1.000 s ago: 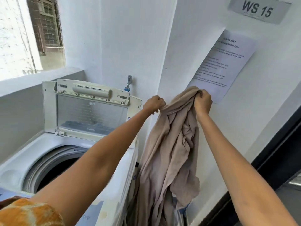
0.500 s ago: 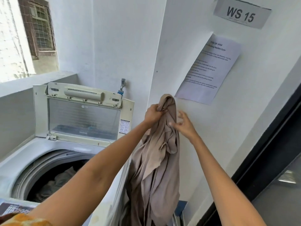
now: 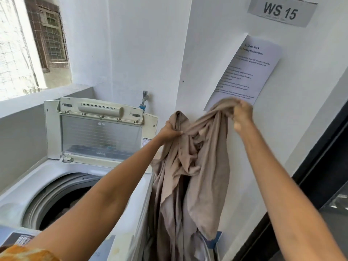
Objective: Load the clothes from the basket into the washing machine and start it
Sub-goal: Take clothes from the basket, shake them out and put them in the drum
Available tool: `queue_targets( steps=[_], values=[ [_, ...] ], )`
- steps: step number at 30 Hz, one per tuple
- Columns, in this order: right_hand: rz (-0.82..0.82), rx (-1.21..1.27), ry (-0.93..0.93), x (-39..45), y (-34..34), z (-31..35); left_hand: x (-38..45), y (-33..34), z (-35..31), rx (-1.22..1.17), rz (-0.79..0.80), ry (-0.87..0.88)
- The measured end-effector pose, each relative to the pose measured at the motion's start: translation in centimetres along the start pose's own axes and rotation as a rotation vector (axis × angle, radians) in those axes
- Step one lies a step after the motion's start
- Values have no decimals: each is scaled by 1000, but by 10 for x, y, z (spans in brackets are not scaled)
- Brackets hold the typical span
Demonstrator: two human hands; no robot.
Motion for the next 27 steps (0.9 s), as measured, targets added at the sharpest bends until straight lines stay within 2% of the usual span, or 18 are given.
queue_targets(
  steps=[2,4,6,7,9,11,15,17,18,20,21,23,25,27],
  values=[
    [-26,84,-53,17,2,54,-5,16,26,23,81,-136],
    [-62,-127,-156,32,-3,73,-6,24,37,158,106,-180],
    [27,-433,-144,31,3,51,-9,26,28,187,121,-146],
    [156,-466,-47,22,14,29,-9,29,20,149,166,-106],
    [337,-439,101,-2,28,-7,-14,39,4,26,308,-46],
    [380,-405,155,-11,28,-32,-19,47,-10,-53,409,-21],
    [697,-215,307,-41,47,-61,-26,71,-21,-18,429,82],
    [785,-124,331,-50,54,-66,-25,92,-12,62,450,124],
    [783,-90,327,-52,54,-67,-20,96,-5,103,404,120],
    [698,-160,245,-45,50,-73,-12,81,-2,135,143,118],
    [614,-268,162,-39,44,-77,-10,69,-7,119,-10,143],
    [439,-421,26,-32,32,-91,-13,49,-25,-21,-204,174],
    [403,-492,21,-39,30,-117,-13,37,-49,-193,-257,160],
    [498,-621,46,-56,39,-151,-7,31,-73,-400,-237,154]
  ],
)
Point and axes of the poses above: each hand's wrist, its own x-axis towards the middle knuckle, its own y-axis out of the palm, z = x × y, the point moved 9 cm from there along x, towards the middle knuckle, and after that the axes turned 5 degrees about -x, right-handed, at the moved point
